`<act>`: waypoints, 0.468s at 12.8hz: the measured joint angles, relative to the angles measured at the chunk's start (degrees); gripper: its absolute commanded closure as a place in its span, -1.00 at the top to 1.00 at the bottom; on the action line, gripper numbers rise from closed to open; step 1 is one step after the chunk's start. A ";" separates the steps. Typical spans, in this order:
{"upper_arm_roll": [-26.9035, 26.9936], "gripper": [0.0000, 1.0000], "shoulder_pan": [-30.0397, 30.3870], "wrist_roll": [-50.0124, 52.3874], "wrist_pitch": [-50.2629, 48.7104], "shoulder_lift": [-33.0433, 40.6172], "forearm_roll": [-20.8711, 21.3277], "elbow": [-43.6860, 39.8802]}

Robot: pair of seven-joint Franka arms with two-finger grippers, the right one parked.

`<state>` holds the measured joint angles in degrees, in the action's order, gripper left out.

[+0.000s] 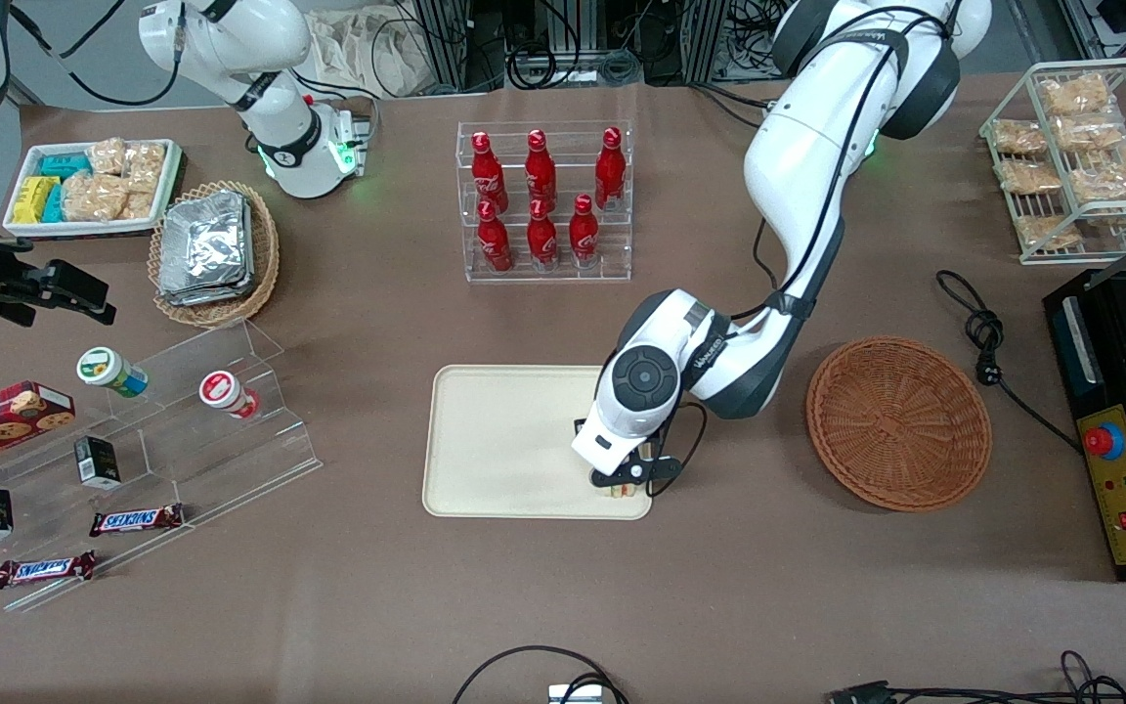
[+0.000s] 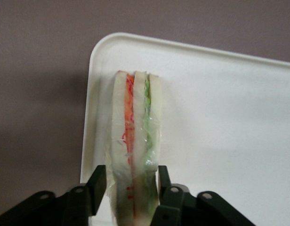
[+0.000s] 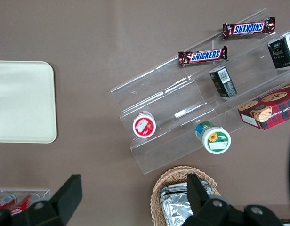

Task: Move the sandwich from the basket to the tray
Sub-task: 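Lower the sandwich onto the tray and open the left gripper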

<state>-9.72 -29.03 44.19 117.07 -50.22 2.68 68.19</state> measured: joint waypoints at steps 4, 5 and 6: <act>0.94 1.00 1.07 -0.14 -3.66 5.81 0.06 0.35; 1.02 1.00 2.25 -1.67 -4.67 8.63 0.11 2.80; 1.10 1.00 3.61 -4.56 -4.92 11.97 0.12 6.71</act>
<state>-8.63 -25.42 39.63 112.15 -38.25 2.80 74.90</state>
